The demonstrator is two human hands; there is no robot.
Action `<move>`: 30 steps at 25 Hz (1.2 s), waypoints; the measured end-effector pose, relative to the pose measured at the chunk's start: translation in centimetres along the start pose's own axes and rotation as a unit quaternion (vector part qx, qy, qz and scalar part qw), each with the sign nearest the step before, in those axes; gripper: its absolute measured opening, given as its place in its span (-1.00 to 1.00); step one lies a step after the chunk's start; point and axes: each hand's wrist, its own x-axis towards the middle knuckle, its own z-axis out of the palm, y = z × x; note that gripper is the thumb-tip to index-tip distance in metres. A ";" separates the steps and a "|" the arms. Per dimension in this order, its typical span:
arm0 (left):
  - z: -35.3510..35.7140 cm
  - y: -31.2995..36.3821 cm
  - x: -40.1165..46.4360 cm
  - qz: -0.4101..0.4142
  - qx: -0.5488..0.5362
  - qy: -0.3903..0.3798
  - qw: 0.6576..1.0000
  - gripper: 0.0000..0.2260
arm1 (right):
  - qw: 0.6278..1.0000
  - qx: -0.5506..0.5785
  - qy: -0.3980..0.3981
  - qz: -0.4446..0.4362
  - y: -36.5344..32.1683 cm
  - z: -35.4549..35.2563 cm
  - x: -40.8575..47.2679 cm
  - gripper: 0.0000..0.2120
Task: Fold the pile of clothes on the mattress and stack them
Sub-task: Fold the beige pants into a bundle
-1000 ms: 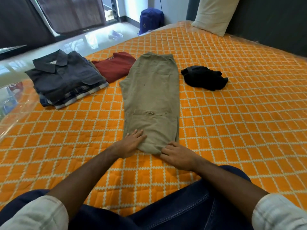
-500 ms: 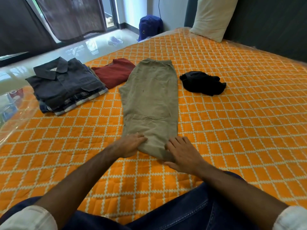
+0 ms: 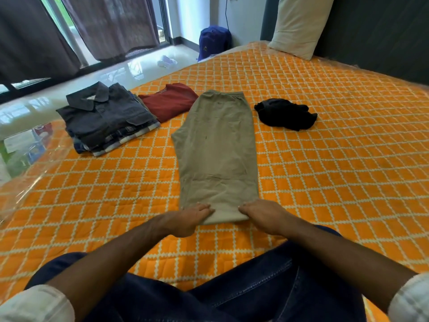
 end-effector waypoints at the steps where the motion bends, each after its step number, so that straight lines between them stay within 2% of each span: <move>1: 0.2 0.9 -0.9 0.015 -0.021 -0.020 0.999 -0.36 | 0.996 0.057 -0.063 -0.013 -0.3 -1.2 -1.5 -0.66; 3: -1.1 2.2 -3.4 0.030 -0.068 -0.035 0.997 -0.51 | 0.969 0.177 -0.166 -0.033 -0.5 -4.2 -3.8 -0.69; 6: -5.6 1.6 -6.5 0.044 -0.104 -0.010 0.994 -0.71 | 0.934 0.298 -0.189 -0.058 1.8 -8.2 -4.6 -0.73; 7: -7.5 0.7 -7.0 0.039 -0.112 0.029 0.993 -0.73 | 0.927 0.331 -0.167 -0.050 3.2 -9.4 -4.0 -0.72; 9: -11.1 -1.7 -6.5 0.013 -0.114 0.153 0.982 -0.77 | 0.910 0.404 -0.096 -0.004 6.5 -11.4 -1.7 -0.73; 11: -13.8 -4.3 -4.0 -0.026 -0.102 0.294 0.950 -0.78 | 0.892 0.448 -0.019 0.064 10.1 -12.5 1.5 -0.83; 13: -14.7 -6.8 -0.5 -0.078 -0.091 0.419 0.900 -0.73 | 0.896 0.420 0.054 0.135 12.8 -12.5 5.4 -0.75; 15: -14.2 -8.0 2.6 -0.098 -0.026 0.501 0.860 -0.53 | 0.924 0.274 0.169 0.204 13.6 -10.6 8.3 -0.63; 16: -12.9 -7.9 3.9 -0.083 -0.004 0.491 0.867 -0.45 | 0.932 0.201 0.230 0.193 13.2 -8.7 9.2 -0.53; 17: -11.0 -7.1 5.0 -0.057 0.016 0.426 0.903 -0.37 | 0.939 0.182 0.249 0.151 11.9 -6.2 9.6 -0.43; 18: -8.5 -5.8 5.8 -0.050 0.049 0.323 0.944 -0.27 | 0.956 0.185 0.209 0.089 9.9 -3.7 9.5 -0.28; 19: -5.5 -4.8 6.5 -0.061 0.105 0.225 0.967 -0.16 | 0.977 0.162 0.133 0.048 7.6 -1.2 9.1 -0.13; 20: -2.7 -4.0 6.8 -0.077 0.153 0.153 0.973 -0.09 | 0.992 0.113 0.048 0.036 5.3 1.1 8.4 -0.03; 21: -0.6 -3.9 7.3 -0.102 0.185 0.122 0.970 -0.09 | 0.997 0.056 0.009 0.049 3.4 3.3 7.9 -0.03; 24: 0.9 -4.0 7.9 -0.151 0.193 0.156 0.957 -0.30 | 0.988 -0.021 0.051 0.142 1.9 5.8 8.3 -0.14; 26: -0.1 -3.8 7.3 -0.157 0.182 0.147 0.960 -0.32 | 0.985 -0.048 0.056 0.156 2.9 4.3 8.2 -0.31; 28: -0.9 -3.6 6.0 -0.128 0.162 0.098 0.974 -0.34 | 0.987 -0.059 0.035 0.143 3.1 1.7 6.9 -0.49; 30: -2.1 -3.2 4.1 -0.059 0.102 0.043 0.992 -0.40 | 0.991 -0.067 0.043 0.108 2.7 0.0 4.5 -0.60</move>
